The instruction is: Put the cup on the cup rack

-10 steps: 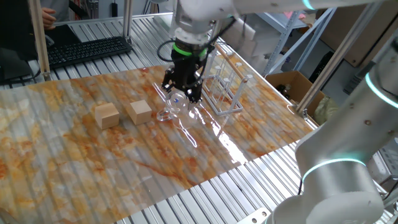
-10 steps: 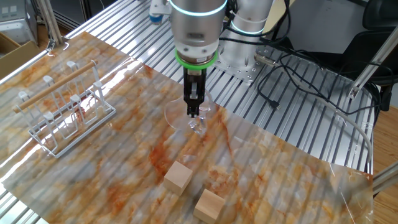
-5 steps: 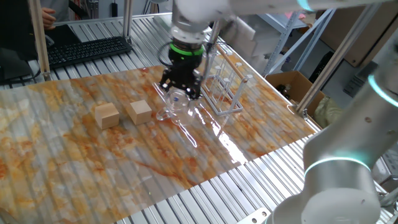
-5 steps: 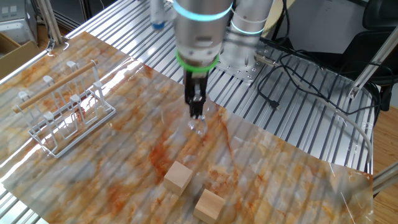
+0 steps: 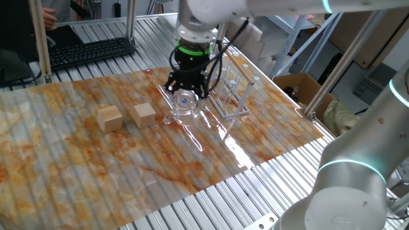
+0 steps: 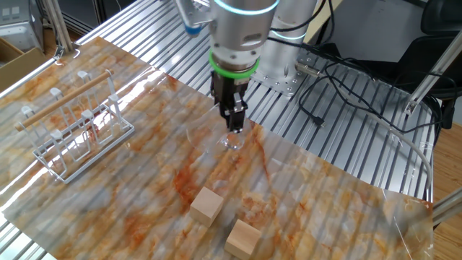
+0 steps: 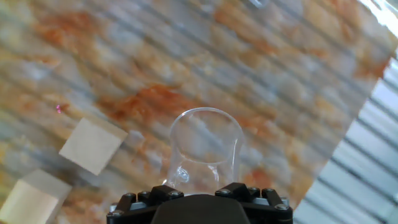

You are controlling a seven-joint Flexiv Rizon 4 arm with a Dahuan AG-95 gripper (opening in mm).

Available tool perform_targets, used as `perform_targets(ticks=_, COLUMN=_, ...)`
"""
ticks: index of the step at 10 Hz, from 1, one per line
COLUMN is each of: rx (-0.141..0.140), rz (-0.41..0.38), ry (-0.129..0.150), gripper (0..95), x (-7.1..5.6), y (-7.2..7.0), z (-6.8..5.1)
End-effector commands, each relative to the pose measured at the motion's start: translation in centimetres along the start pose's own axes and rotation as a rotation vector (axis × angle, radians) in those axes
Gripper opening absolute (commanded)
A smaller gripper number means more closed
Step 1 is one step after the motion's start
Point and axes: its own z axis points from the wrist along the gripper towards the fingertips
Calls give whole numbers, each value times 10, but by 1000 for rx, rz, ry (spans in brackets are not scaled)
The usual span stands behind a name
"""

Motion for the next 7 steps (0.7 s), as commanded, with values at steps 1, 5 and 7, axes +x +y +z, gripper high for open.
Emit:
perform_targets(ticks=1, rx=9, rz=-84, ry=-23, gripper=0, x=0, y=-1, z=-2)
perform_targets(ticks=5, rx=5, rz=-171, ry=-27, gripper=0, x=0, y=-2, z=-4)
perform_targets(ticks=7, rx=3, rz=-213, ry=-24, gripper=0, x=1, y=-4, z=-6)
